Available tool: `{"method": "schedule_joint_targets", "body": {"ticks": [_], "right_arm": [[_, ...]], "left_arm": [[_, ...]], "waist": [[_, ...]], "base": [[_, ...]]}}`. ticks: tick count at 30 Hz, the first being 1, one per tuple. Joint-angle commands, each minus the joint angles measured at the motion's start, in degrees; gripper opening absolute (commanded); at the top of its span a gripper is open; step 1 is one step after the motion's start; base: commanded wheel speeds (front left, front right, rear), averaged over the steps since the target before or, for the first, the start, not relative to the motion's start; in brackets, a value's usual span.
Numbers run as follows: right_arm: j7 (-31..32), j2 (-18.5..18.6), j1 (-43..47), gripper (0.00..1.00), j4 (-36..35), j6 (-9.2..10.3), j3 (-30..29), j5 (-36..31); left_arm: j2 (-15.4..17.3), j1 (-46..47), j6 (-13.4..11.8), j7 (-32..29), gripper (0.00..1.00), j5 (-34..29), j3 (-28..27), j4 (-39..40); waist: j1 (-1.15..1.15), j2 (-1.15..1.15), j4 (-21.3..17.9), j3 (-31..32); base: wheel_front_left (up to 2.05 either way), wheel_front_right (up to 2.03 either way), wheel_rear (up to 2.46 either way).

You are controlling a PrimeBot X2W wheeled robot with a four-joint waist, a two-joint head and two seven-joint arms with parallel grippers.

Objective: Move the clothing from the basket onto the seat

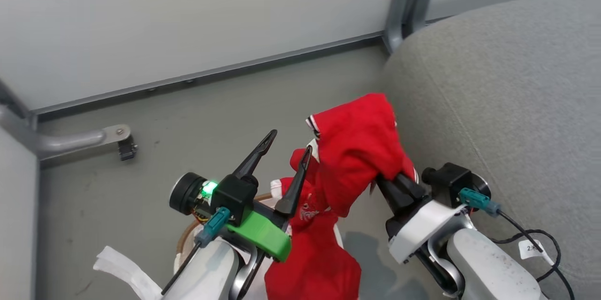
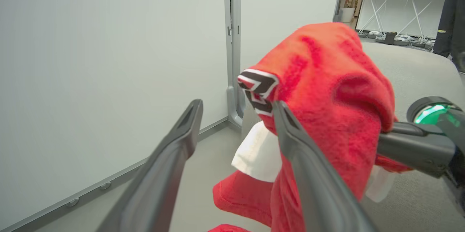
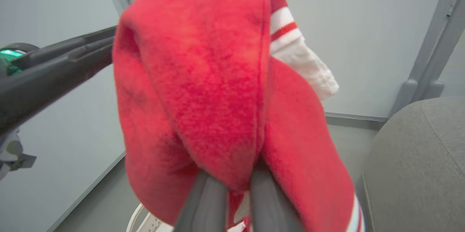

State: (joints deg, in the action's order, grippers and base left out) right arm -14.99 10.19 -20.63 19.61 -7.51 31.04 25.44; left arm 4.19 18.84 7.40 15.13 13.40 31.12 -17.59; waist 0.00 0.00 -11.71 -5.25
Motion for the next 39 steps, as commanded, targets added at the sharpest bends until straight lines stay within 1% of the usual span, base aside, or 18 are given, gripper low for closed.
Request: {"method": "schedule_joint_targets", "body": {"ticks": [1, 3, 6, 10, 12, 14, 17, 18, 21, 27, 29, 31, 32, 33, 34, 35, 36, 39], "right_arm": [[-0.29, 0.07, 0.44, 0.0, -0.73, 0.04, -1.19, -0.54], [-0.29, 0.39, 0.78, 0.0, -1.28, 0.04, -2.8, -0.94], [-0.29, 0.82, 0.38, 0.0, -1.99, 0.04, -5.37, -1.48], [-0.29, 2.08, -1.38, 0.0, -1.92, 0.04, -10.01, -2.61], [-0.29, 2.57, -3.75, 0.0, -1.39, 0.04, -12.46, -3.29], [-0.29, 2.26, -6.42, 0.0, -0.05, 0.04, -15.03, -1.89], [-0.29, 4.0, -12.23, 0.0, 2.39, 0.04, -17.94, -1.66], [-0.29, 5.11, -16.47, 0.0, 4.51, 0.04, -20.29, -1.73], [-0.29, 7.46, -23.3, 0.0, 8.22, 0.04, -24.03, -3.51], [-0.28, 11.76, -34.44, 0.0, 16.83, 0.04, -31.96, -8.14], [-0.29, 12.4, -36.72, 0.0, 19.71, 0.04, -34.48, -9.43], [-0.28, 11.71, -38.61, 0.0, 22.7, 0.04, -37.68, -8.73], [-0.28, 11.41, -39.15, 0.12, 24.32, 0.04, -39.61, -7.95], [-0.29, 11.66, -39.57, 0.16, 25.86, 0.04, -41.25, -8.19], [-0.29, 12.04, -39.48, 0.4, 26.77, 0.04, -41.77, -9.1], [-0.29, 12.14, -38.72, 0.76, 27.86, 0.04, -42.35, -9.83], [-0.29, 11.91, -37.86, 1.0, 28.76, 0.04, -43.27, -10.13], [-0.29, 10.67, -34.28, 1.0, 30.37, 0.04, -45.1, -11.54]], "left_arm": [[0.21, -1.34, 0.09, 0.03, 1.0, -0.74, -0.82, 0.4], [0.24, -1.43, 0.1, 0.04, 1.0, -1.39, -1.27, 0.88], [0.53, -1.21, 0.1, 0.04, 1.0, -2.04, -1.89, 1.06], [0.61, 0.49, 0.1, 0.04, 1.0, -2.29, -0.82, 1.03], [1.32, 1.25, 0.1, 0.04, 1.0, -2.16, -0.09, 0.54], [2.31, 2.28, 0.1, 0.04, 1.0, -2.4, 0.32, 0.25], [3.45, 3.97, 0.1, 0.04, 1.0, -2.76, 1.38, -0.19], [4.41, 5.37, 0.1, 0.04, 1.0, -2.93, 2.01, -0.48], [5.96, 7.7, 0.1, 0.04, 1.0, -3.06, 2.98, -0.9], [7.97, 11.83, 0.1, 0.04, 1.0, -3.56, 4.14, -1.28], [8.38, 12.98, 0.1, 0.04, 1.0, -3.74, 4.41, -1.41], [8.81, 13.59, 0.1, 0.04, 1.0, -3.9, 4.19, -1.73], [8.9, 13.77, 0.1, 0.04, 1.0, -3.97, 4.2, -1.74], [8.88, 13.91, 0.1, 0.04, 1.0, -4.0, 4.13, -1.77], [8.83, 14.0, 0.1, 0.04, 1.0, -3.96, 4.14, -1.8], [8.79, 14.01, 0.1, 0.04, 1.0, -3.9, 4.2, -1.87], [8.79, 13.92, 0.1, 0.04, 1.0, -3.83, 4.09, -2.01], [9.14, 13.69, -0.14, 0.04, 1.0, -4.88, 2.77, -1.85]], "waist": [[0.0, 0.0, -11.66, -3.35], [0.0, 0.0, -14.59, -4.26], [0.0, 0.0, -17.99, -6.07], [0.0, 0.0, -18.87, -9.04], [0.0, 0.0, -19.04, -11.31], [0.0, 0.0, -19.07, -13.73], [0.0, 0.0, -17.93, -17.77], [0.0, 0.0, -16.83, -20.62], [0.0, 0.0, -14.9, -24.91], [0.0, 0.0, -11.56, -31.84], [0.0, 0.0, -10.72, -33.57], [0.0, 0.0, -10.19, -34.81], [0.0, 0.0, -9.97, -35.1], [0.0, 0.0, -9.66, -35.35], [0.0, 0.0, -9.42, -35.4], [0.0, 0.0, -9.11, -35.27], [0.0, 0.0, -8.92, -35.03], [0.0, 0.0, -8.7, -33.66]], "base": [[0.0, 0.0, 0.0], [0.0, 0.0, 0.0], [0.0, 0.0, 0.0], [0.0, 0.0, 0.0], [0.0, 0.0, 0.0], [0.0, 0.0, 0.0], [0.0, 0.0, 0.0], [0.0, 0.0, 0.0], [0.0, 0.0, 0.0], [0.0, 0.0, 0.0], [0.0, 0.0, 0.0], [0.0, 0.0, 0.0], [0.0, 0.0, 0.0], [0.0, 0.0, 0.0], [0.0, 0.0, 0.0], [0.0, 0.0, 0.0], [0.0, 0.0, 0.0], [0.0, 0.0, 0.0]]}}
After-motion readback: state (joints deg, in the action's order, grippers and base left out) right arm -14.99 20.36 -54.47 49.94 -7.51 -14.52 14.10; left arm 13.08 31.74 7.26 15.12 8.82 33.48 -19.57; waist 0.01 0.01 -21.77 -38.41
